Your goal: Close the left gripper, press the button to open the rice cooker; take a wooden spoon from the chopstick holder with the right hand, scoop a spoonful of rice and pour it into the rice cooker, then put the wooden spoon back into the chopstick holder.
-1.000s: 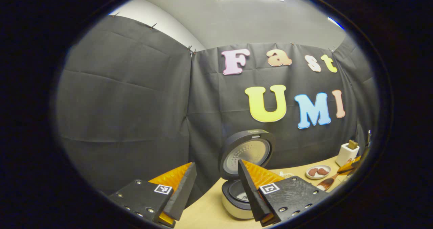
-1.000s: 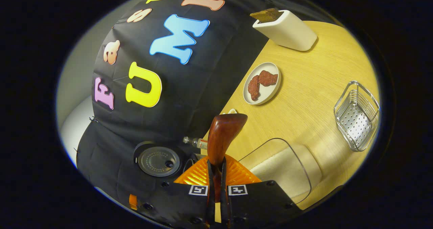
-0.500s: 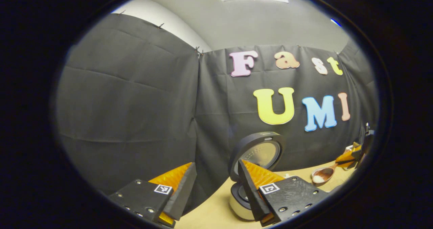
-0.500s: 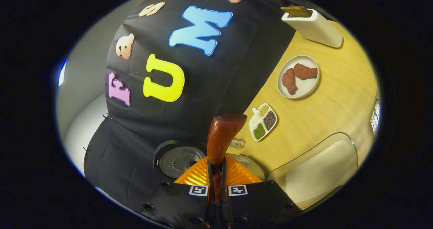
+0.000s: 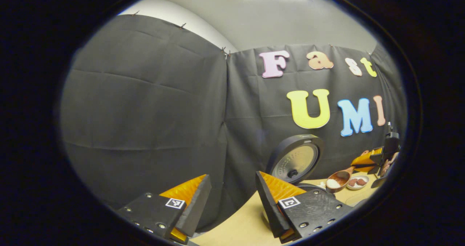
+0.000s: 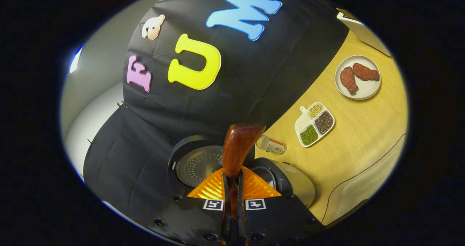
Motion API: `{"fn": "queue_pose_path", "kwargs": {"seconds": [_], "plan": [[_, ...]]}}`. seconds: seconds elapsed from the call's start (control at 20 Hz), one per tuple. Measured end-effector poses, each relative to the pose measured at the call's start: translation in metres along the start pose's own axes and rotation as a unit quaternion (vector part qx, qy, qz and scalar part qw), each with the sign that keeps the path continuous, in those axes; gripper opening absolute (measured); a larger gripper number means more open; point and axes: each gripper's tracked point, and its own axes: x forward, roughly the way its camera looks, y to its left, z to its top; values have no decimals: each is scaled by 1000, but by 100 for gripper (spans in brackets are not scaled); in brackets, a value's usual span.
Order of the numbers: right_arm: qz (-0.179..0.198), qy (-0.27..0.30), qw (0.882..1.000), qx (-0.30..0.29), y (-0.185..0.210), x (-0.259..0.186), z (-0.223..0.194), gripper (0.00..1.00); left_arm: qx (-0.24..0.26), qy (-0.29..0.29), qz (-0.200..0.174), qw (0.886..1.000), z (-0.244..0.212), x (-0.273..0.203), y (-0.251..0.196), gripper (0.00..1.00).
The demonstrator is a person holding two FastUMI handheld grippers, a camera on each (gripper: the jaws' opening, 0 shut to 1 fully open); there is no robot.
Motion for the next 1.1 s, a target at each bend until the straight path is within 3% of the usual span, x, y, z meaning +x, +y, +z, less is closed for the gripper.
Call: {"fn": "queue_pose_path", "kwargs": {"seconds": [0.05, 0.1, 0.55, 0.9, 1.1], "plan": [[1, 4, 1000, -7, 4, 6, -4, 3, -1, 2, 6, 1000, -2, -2, 7, 78], [1, 8, 1000, -15, 8, 11, -10, 8, -2, 4, 11, 1000, -3, -3, 12, 79], [-10, 31, 990, -137, 9, 67, -54, 7, 0, 22, 52, 998, -22, -18, 52, 77], [-28, 48, 964, -262, 2, 99, -74, 7, -2, 29, 72, 997, -29, -25, 64, 77], [-40, 49, 938, -342, -1, 104, -82, 8, -7, 30, 73, 997, -34, -25, 62, 77]]}}
